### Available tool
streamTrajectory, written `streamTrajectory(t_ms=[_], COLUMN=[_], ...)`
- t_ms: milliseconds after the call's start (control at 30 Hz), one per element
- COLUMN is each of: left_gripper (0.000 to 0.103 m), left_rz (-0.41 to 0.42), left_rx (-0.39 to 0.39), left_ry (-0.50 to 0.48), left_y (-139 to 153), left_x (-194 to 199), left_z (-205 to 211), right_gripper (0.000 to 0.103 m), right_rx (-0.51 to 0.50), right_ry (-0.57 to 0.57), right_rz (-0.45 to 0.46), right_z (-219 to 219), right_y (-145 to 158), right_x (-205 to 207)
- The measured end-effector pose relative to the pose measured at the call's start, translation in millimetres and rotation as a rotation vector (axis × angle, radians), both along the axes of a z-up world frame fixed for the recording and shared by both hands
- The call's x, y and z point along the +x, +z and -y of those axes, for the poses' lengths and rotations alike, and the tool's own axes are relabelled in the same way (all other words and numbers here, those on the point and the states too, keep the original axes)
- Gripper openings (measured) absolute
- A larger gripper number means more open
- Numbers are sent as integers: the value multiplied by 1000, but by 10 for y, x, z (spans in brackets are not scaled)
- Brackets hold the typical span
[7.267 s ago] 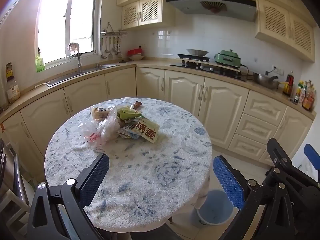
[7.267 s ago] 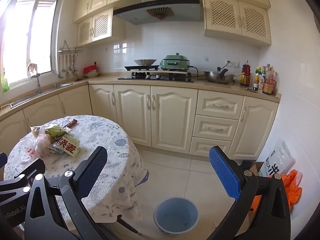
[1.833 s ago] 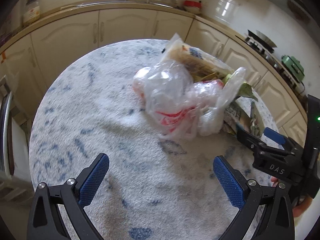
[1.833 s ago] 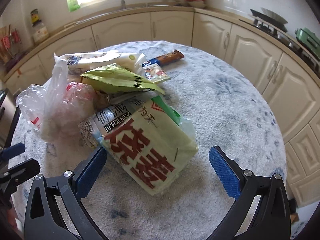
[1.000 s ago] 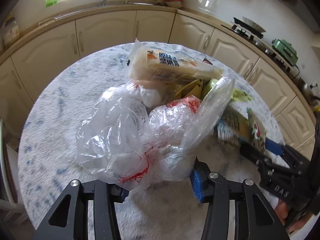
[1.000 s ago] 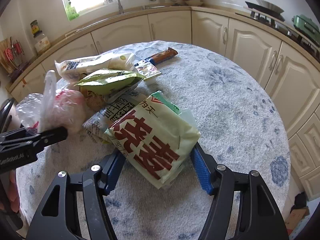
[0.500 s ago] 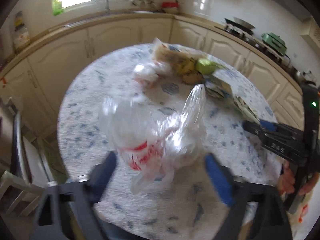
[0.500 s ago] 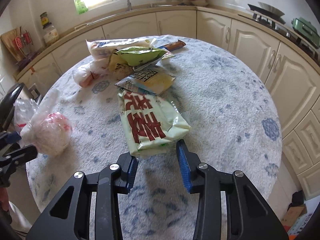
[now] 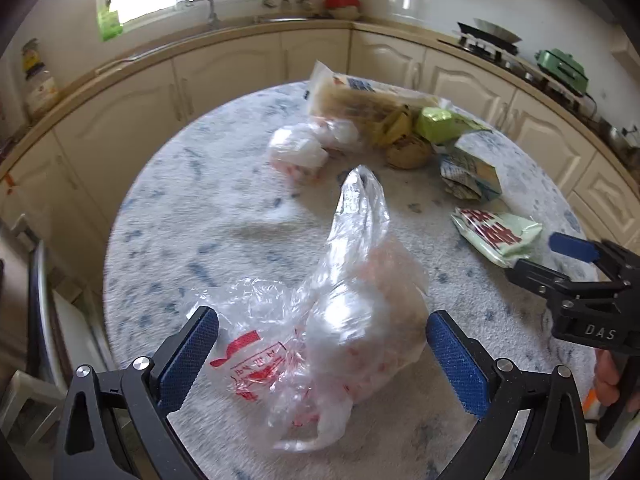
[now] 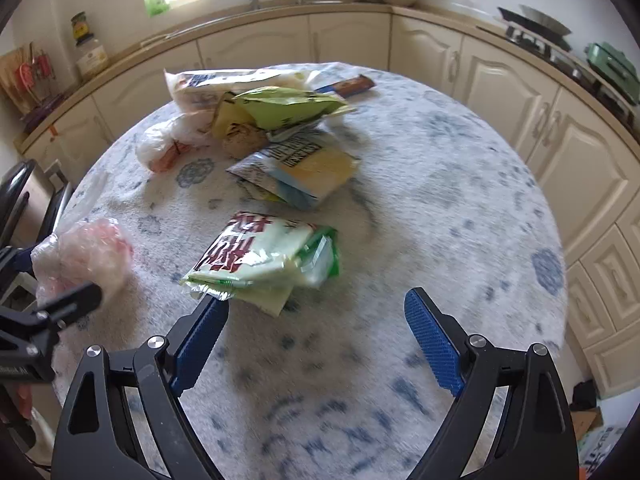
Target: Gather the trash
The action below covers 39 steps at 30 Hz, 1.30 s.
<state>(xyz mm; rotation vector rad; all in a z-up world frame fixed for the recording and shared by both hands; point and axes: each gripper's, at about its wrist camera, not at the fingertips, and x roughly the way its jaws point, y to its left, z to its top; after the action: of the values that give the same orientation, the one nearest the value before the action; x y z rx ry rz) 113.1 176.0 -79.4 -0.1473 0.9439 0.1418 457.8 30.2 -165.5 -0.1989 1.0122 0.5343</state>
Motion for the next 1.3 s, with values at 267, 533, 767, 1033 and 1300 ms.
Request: streamTrajectory(t_ms=[267,533,767,1033,1300], left_gripper=[102,68,59,48,9], left_rz=[12,44,39,52,64], left_rx=[-19,10,-38,-58,-79], left_ry=[-1,82,89,35,-22], left_y=[-177,-179,-103,31,126], left_x=[91,108,72,-13,-60], left_z=[-60,-89,-156,17,229], right_gripper=[101,95,89,89,88], right_rx=[24,-12,19,43,67], right_ry=[67,86,61,19,-37], right_rz=[-31,29,40,61,86], right_z=[-268,-486,-341,-108,225], right_y=[-73,-151,-80,51,201], right_x=[21,59,-39,-194,-322])
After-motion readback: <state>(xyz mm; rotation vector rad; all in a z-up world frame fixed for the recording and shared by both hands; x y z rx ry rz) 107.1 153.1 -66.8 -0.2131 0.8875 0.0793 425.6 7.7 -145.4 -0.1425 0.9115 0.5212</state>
